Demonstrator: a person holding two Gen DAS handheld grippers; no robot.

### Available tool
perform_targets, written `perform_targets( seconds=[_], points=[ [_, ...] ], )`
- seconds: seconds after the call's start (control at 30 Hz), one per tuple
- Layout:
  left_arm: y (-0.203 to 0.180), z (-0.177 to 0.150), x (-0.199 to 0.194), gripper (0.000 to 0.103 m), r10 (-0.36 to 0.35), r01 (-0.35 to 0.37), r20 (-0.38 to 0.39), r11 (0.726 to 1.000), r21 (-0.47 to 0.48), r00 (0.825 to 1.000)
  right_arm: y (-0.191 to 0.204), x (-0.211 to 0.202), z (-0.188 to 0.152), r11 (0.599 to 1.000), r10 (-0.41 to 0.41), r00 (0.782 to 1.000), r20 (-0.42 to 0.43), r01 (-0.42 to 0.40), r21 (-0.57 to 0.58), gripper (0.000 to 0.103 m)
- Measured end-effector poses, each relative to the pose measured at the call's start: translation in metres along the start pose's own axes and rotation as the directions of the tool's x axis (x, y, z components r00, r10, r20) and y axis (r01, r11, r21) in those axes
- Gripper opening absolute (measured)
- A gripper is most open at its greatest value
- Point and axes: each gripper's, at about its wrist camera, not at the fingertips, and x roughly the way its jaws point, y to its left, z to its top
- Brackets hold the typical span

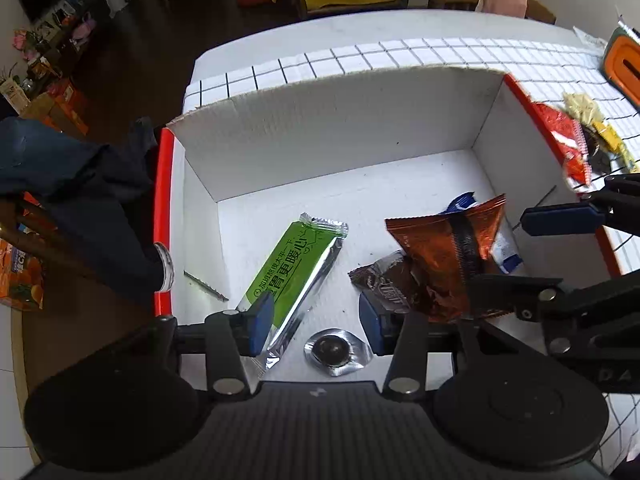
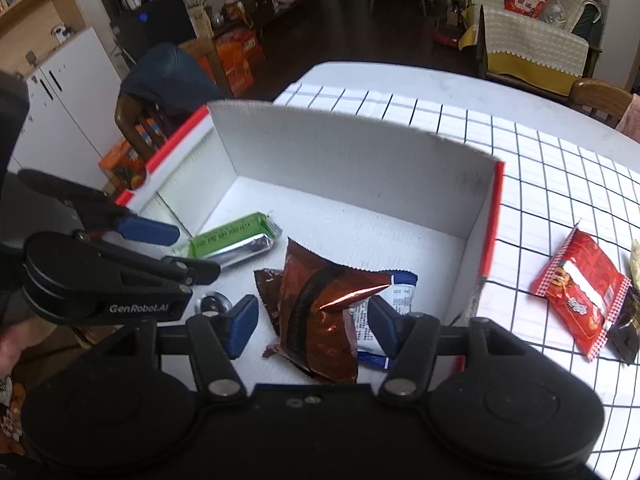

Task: Organize snacks
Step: 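Open both grippers to drop the bag and green bar into the box, then move both tools back over the remaining snacks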

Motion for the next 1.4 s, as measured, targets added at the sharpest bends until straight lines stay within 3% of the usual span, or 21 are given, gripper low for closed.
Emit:
perform_targets(
  seconds=[0.3,0.83,1.17,1.4],
  points=[
    [-0.007,-0.007,-0.033,0.059,-0.029,0.029,0.074,1.000,-0.003,0.997,-0.002,-0.040,-0.009,0.999,0.029,0.996,0.086,-0.032,0.034,0.064],
    [-0.049,-0.019,-0.088,0.074,-0.071,0.064,0.217,0.997,0.037,0.974,-0.018,-0.110,-0.039,0.996,0.029,0.971,0.236,-0.048,0.072,0.083],
    [-0.095,-0.009,-0.101,0.084,-0.113,0.105,0.291,0.994,0.044,0.950,-0.062,-0.144,-0.066,0.991,-0.019,0.959,0.284,-0.019,0.130,0.099],
    [-0.141,0.010,-0.092,0.085,-0.155,0.142,0.293,0.988,0.065,0.943,-0.106,-0.165,-0.088,0.985,-0.101,0.952,0.287,0.056,0.161,0.102]
  ],
)
